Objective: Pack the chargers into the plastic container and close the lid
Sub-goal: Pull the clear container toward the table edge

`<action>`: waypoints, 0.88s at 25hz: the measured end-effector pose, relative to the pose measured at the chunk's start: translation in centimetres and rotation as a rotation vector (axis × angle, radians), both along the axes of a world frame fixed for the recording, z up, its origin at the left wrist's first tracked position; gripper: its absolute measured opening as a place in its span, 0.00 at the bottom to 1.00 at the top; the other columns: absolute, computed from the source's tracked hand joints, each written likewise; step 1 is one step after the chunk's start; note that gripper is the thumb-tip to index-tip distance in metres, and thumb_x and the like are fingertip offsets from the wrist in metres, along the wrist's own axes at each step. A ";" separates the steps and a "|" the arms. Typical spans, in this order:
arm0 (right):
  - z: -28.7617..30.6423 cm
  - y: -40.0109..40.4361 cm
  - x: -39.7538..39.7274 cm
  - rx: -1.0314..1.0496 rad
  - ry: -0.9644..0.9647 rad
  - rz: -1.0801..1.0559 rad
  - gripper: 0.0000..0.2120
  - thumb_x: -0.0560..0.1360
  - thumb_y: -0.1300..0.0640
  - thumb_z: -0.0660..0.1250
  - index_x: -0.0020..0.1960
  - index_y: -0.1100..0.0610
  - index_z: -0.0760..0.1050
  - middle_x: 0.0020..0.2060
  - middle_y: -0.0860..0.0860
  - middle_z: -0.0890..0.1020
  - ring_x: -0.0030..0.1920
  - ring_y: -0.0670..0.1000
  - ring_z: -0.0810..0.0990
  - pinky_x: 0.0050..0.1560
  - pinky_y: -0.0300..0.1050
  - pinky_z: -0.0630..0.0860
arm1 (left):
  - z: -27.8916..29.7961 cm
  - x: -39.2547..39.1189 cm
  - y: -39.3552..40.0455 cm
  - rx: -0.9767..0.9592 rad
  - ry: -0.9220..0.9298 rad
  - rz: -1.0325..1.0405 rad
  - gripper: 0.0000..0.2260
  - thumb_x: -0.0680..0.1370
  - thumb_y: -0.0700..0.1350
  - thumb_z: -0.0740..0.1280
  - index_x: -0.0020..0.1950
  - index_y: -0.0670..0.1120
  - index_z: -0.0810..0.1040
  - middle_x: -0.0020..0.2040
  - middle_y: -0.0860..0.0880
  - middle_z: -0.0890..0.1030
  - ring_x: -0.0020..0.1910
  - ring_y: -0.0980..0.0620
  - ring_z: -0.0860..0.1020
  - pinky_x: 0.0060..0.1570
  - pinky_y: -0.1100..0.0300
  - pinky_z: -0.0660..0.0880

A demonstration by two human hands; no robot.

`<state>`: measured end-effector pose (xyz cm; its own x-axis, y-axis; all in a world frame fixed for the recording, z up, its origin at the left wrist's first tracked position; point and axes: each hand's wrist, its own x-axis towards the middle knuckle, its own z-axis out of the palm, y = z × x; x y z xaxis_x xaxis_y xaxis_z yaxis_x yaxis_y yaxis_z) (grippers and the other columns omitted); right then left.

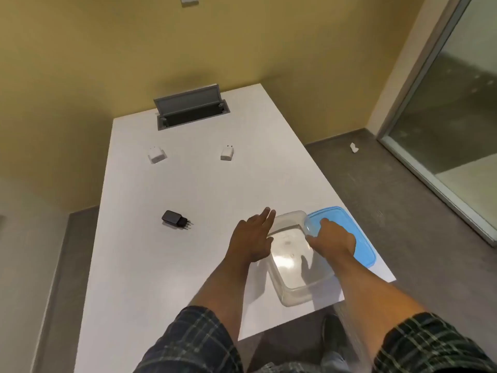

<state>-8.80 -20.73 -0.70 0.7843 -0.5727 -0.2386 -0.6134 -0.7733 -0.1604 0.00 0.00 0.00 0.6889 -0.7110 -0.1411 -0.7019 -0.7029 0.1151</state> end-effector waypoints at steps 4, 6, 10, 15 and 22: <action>-0.2 -0.5 -0.9 0.013 0.088 0.017 0.17 0.75 0.41 0.67 0.57 0.50 0.75 0.46 0.48 0.82 0.44 0.51 0.81 0.41 0.42 0.73 | -0.6 -0.4 -1.0 0.120 0.098 0.040 0.31 0.83 0.49 0.57 0.84 0.48 0.48 0.84 0.51 0.48 0.78 0.47 0.63 0.64 0.49 0.71; -0.3 -0.7 -1.1 0.020 0.100 0.011 0.12 0.75 0.45 0.67 0.53 0.51 0.78 0.43 0.48 0.83 0.39 0.49 0.79 0.38 0.41 0.71 | -1.0 -0.6 -1.0 0.138 0.165 0.074 0.31 0.83 0.47 0.57 0.84 0.48 0.47 0.84 0.52 0.48 0.78 0.47 0.63 0.64 0.48 0.70; -0.8 -0.9 -1.2 -0.008 0.102 0.017 0.05 0.76 0.52 0.66 0.47 0.52 0.80 0.37 0.48 0.82 0.35 0.49 0.78 0.34 0.39 0.69 | -1.6 -0.4 -0.6 0.150 0.231 0.119 0.32 0.83 0.45 0.58 0.84 0.47 0.47 0.84 0.52 0.48 0.73 0.45 0.70 0.61 0.50 0.73; -1.6 -0.8 -1.0 0.045 0.064 -0.009 0.05 0.76 0.56 0.66 0.42 0.53 0.77 0.35 0.48 0.81 0.36 0.50 0.80 0.33 0.40 0.69 | -1.9 -0.3 -0.1 0.154 0.285 0.172 0.31 0.83 0.46 0.57 0.84 0.46 0.47 0.83 0.49 0.52 0.70 0.42 0.73 0.64 0.49 0.73; -0.7 0.9 1.7 0.045 -0.002 0.155 0.08 0.75 0.58 0.65 0.47 0.50 0.82 0.41 0.49 0.84 0.43 0.53 0.83 0.39 0.42 0.76 | -1.4 0.7 1.1 0.054 0.260 0.279 0.27 0.85 0.49 0.53 0.83 0.46 0.50 0.71 0.44 0.72 0.65 0.40 0.76 0.61 0.49 0.71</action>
<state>-7.14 -19.84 -1.41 0.8629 -0.4336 -0.2595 -0.4870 -0.8506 -0.1983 0.69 1.10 -1.42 0.7913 -0.4877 -0.3688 -0.4348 -0.8729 0.2215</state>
